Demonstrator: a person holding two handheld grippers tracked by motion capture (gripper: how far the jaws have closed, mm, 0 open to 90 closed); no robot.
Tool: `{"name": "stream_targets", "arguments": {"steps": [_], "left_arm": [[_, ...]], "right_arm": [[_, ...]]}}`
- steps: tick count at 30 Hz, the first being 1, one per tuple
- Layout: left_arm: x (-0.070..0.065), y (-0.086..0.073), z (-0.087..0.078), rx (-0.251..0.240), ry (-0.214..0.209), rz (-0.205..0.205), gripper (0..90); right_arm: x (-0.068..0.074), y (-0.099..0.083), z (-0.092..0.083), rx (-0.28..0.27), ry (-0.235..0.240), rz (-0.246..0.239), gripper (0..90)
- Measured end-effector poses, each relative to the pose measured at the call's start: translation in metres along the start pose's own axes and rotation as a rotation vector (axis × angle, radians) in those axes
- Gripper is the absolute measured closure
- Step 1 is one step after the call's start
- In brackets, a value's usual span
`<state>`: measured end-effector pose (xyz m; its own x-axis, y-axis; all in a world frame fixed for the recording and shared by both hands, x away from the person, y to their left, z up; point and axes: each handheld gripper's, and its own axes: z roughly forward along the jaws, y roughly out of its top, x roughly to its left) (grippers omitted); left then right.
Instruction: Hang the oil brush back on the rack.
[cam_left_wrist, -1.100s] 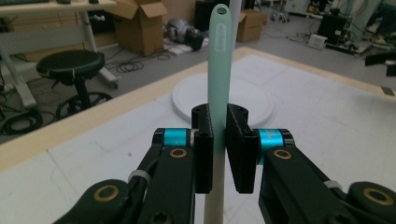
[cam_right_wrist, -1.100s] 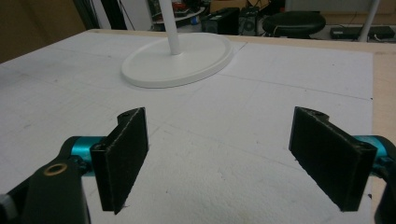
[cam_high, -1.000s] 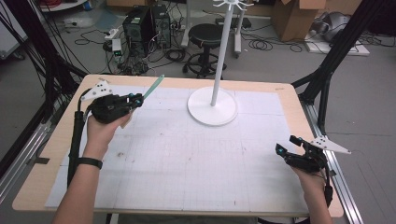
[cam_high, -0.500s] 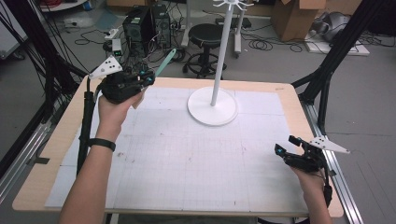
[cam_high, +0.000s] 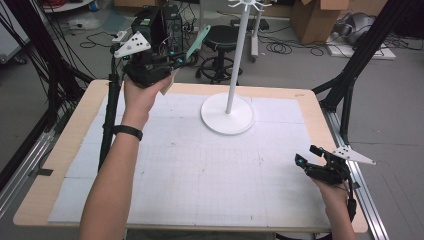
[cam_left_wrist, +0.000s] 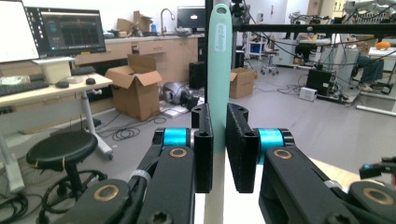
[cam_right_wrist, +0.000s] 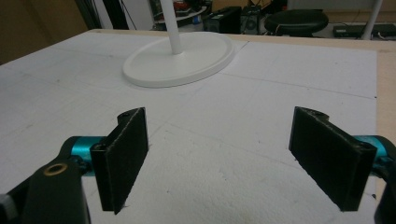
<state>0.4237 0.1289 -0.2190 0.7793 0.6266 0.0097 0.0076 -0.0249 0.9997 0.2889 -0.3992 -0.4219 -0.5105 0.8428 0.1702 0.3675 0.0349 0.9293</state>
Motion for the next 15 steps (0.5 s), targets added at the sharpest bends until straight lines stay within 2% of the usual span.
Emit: {"name": "stream_targets", "arguments": {"steps": [5,9,10,11,15], "left_arm": [[-0.001,0.011,0.013,-0.024,0.003,0.004,81.7],[0.001,0.016,0.021,-0.045,0.001,-0.020,81.6],[0.001,0.018,0.024,-0.046,0.005,-0.019,81.7],[0.001,0.021,0.028,-0.061,-0.009,-0.019,81.6],[-0.002,0.022,0.035,-0.063,-0.007,-0.002,81.6]], "right_arm": [[0.000,0.000,-0.001,-0.004,0.000,0.007,19.1],[-0.001,0.000,-0.001,-0.003,0.001,0.005,19.1],[-0.002,0.000,-0.002,-0.003,0.000,0.005,19.1],[-0.003,0.000,-0.003,-0.013,0.000,0.002,19.1],[-0.003,0.000,-0.004,-0.010,-0.002,0.013,19.2]]}}
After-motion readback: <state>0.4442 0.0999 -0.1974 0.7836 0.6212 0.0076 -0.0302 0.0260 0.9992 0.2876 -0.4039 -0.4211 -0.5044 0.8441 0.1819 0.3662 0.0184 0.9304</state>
